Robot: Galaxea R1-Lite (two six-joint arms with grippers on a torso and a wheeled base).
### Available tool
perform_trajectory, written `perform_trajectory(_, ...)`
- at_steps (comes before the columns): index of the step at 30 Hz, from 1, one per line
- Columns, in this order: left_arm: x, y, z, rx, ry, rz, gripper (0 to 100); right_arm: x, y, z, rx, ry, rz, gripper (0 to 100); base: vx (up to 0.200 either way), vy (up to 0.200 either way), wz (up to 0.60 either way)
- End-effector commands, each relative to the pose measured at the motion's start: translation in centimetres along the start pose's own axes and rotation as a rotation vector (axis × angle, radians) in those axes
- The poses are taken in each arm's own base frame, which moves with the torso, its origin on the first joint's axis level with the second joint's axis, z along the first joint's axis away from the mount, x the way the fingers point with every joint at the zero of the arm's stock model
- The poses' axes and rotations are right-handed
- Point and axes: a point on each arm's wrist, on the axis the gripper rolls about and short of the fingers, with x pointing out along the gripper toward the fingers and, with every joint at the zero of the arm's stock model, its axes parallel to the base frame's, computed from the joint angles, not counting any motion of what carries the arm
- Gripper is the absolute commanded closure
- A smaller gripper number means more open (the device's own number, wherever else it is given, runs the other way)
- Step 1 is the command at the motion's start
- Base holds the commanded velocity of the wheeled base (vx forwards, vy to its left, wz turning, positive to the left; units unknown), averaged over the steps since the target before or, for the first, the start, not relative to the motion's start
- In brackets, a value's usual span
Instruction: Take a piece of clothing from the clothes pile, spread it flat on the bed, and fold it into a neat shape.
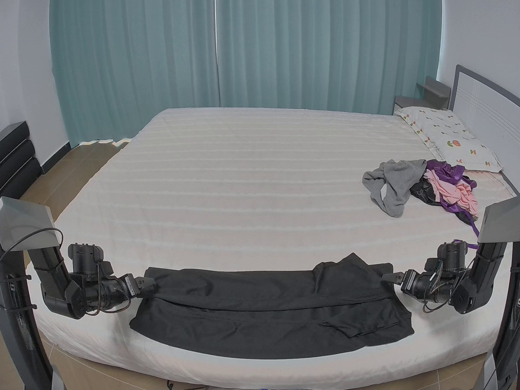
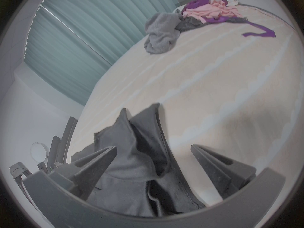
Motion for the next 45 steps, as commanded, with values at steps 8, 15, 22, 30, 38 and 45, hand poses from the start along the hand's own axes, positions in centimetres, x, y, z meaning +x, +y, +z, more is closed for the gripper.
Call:
perform_trajectory(8, -1.2, -1.7, 3.3, -0.091, -0.126, -0.067, 0, -0.1, 1.4, 2.8, 0.025, -0.1, 0.058, 0, 0.0, 0.0, 0.0)
perform_trajectory(15, 2.5, -1.8, 3.6, -0.133, -0.097, -0.081, 0, 1.7, 1.3, 3.2, 0.069, -0.096, 0.062, 0, 0.0, 0.0, 0.0)
perform_trajectory(22, 4.6, -2.0, 3.3, -0.125, -0.083, -0.083, 0, 3.0, 1.2, 3.9, 0.111, -0.107, 0.075, 0, 0.0, 0.0, 0.0)
perform_trajectory(30, 5.3, -1.8, 3.5, -0.122, -0.101, -0.077, 100, 4.2, 0.3, 3.9, 0.138, -0.102, 0.065, 0, 0.0, 0.0, 0.0)
perform_trajectory(38, 4.3, -1.8, 4.6, -0.216, -0.163, -0.05, 100, 4.2, 0.4, 4.1, 0.19, -0.107, 0.07, 0, 0.0, 0.0, 0.0)
perform_trajectory(45, 3.3, -1.8, 5.8, -0.317, -0.211, -0.063, 100, 4.3, 0.4, 4.0, 0.188, -0.108, 0.071, 0, 0.0, 0.0, 0.0)
